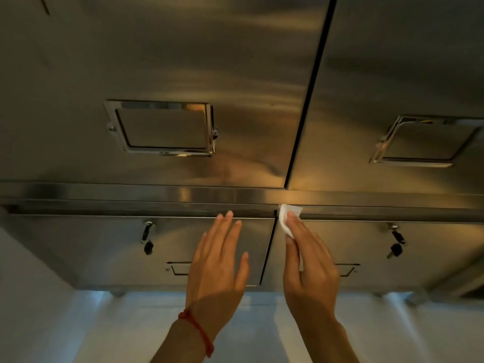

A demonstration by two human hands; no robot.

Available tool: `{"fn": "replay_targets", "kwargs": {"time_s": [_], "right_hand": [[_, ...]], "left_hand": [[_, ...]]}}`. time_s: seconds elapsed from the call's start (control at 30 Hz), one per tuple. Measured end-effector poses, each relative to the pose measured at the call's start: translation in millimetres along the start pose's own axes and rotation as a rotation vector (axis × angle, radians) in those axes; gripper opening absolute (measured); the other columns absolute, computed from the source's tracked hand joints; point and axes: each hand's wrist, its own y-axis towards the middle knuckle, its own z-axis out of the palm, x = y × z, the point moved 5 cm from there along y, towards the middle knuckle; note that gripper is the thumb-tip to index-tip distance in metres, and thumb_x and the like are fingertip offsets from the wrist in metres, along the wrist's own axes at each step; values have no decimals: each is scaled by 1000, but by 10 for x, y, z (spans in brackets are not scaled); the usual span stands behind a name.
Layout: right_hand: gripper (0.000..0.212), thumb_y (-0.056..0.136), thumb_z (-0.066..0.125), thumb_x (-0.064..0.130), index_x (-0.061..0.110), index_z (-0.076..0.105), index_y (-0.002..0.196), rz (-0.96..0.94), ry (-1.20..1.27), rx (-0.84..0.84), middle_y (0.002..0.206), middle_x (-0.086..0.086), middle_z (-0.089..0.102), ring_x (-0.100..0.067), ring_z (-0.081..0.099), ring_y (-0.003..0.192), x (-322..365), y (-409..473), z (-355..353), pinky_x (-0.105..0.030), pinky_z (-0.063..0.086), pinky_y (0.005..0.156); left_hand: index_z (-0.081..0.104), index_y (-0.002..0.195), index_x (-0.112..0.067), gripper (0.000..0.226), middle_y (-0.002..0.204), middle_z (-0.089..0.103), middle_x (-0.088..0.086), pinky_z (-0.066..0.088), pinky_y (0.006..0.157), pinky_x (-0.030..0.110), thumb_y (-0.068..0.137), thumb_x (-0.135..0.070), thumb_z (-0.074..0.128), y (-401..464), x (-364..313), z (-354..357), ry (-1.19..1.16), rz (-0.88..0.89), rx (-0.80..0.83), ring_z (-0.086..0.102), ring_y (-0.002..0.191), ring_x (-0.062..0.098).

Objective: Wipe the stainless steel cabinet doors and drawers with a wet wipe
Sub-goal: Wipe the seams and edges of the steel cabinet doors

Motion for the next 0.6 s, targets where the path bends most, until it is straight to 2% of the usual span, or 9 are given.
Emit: {"fn": "replay_targets", "kwargs": {"time_s": [0.13,0.27,0.4,0.6], "right_hand": [[31,93,46,14,-3,60,115,-36,29,-82,117,-12,63,-16,56,112,-113,-97,194,-41,50,89],[30,89,50,10,1,55,118,-114,-4,-145,118,-12,61,-22,60,110,-219,-190,382,-44,54,85],[28,90,50,6,-5,61,114,-196,-28,-195,116,-17,63,-28,61,109,-305,-267,546,-47,55,82],[29,88,54,2,-6,63,114,-259,-69,-241,118,-18,63,-29,60,112,-333,-356,730,-47,54,83]], "left_hand": [[49,133,-3,52,142,42,10,33,102,56,88,-28,39,-20,115,193,10,37,-28,27,134,18],[51,130,-2,51,139,47,14,34,101,58,87,-26,40,-10,193,380,69,94,-92,31,134,23],[55,125,1,48,135,50,19,37,99,59,86,-22,42,-25,271,468,148,174,-180,42,128,35],[58,123,3,48,134,51,19,36,99,59,85,-21,41,-111,488,448,240,235,-254,42,127,36]]}}
